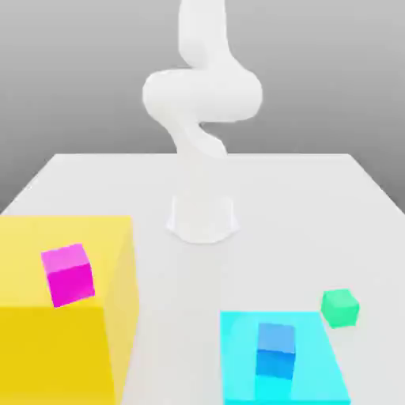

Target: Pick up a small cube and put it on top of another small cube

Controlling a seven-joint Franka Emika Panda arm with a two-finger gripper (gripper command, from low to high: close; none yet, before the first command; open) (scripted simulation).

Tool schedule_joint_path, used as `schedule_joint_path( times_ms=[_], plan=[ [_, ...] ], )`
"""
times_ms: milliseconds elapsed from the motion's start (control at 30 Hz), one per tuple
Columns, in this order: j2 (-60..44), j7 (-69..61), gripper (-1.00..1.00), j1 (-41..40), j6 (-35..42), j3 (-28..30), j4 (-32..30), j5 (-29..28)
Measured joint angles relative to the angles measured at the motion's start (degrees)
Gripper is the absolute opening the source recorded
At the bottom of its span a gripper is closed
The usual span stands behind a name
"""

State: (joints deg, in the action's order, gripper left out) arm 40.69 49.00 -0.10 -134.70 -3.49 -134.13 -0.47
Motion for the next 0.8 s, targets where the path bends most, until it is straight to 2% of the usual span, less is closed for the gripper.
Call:
schedule_joint_path(
  times_ms=[500, 700, 800],
  plan=[
    [-31.45, 21.85, 0.0, 2.04, -17.77, -19.84, -14.25, -6.48],
    [-43.99, 30.85, 0.0, 7.88, -24.71, -23.36, -19.85, -9.52],
    [-49.38, 34.88, 0.0, 10.35, -28.15, -21.96, -20.74, -12.49]
  ],
)
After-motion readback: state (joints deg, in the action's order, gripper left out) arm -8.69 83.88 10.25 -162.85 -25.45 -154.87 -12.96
